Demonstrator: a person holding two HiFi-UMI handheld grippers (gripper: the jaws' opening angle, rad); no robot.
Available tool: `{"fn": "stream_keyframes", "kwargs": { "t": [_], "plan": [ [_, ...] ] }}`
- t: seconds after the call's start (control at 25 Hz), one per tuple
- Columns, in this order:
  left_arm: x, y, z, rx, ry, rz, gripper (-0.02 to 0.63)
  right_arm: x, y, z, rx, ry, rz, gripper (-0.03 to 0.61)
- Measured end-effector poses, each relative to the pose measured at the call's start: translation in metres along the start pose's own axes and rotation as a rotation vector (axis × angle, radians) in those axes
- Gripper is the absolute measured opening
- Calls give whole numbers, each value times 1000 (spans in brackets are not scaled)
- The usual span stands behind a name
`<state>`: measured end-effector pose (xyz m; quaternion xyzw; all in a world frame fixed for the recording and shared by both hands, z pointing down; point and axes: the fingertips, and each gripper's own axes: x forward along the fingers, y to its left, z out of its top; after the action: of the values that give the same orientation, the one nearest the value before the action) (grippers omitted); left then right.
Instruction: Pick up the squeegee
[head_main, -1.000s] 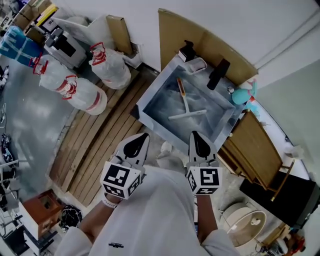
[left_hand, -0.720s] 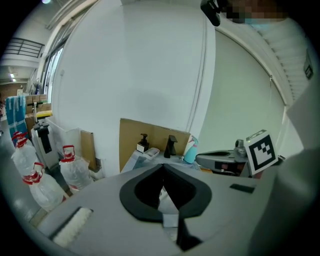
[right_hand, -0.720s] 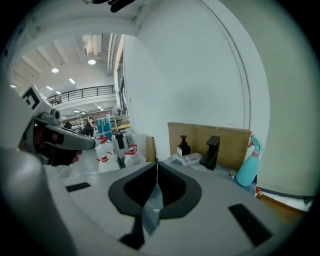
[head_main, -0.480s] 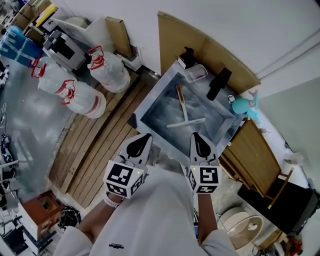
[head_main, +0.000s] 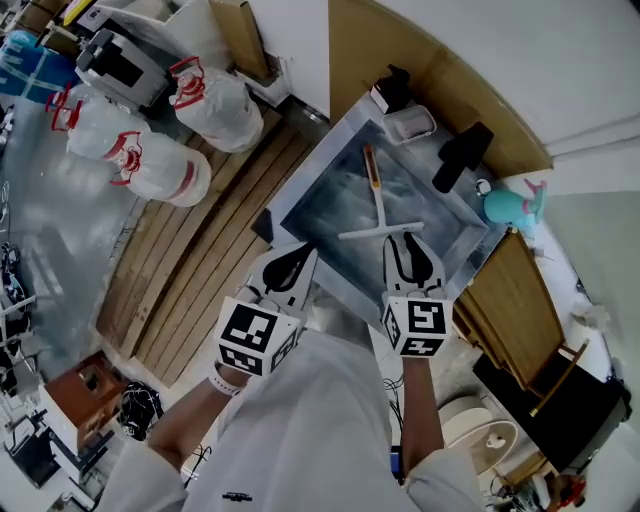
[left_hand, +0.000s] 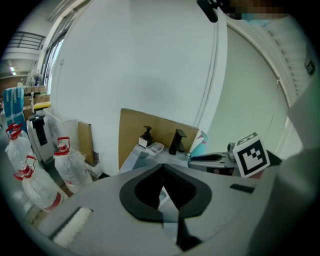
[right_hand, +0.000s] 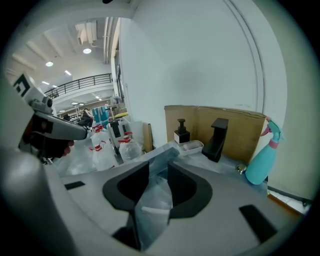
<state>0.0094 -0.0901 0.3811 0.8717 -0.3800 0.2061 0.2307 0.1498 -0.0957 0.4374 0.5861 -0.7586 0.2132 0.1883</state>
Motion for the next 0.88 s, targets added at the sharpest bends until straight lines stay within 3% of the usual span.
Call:
{"fn": "stream_keyframes", "kwargs": {
  "t": [0.36, 0.88],
  "plan": [
    [54, 26, -33, -58, 62, 32, 5, 83, -22, -57, 14, 150, -18, 115],
    [117, 48, -79, -119, 182, -3, 5, 161, -46, -135, 25, 317, -43, 115]
  ]
}}
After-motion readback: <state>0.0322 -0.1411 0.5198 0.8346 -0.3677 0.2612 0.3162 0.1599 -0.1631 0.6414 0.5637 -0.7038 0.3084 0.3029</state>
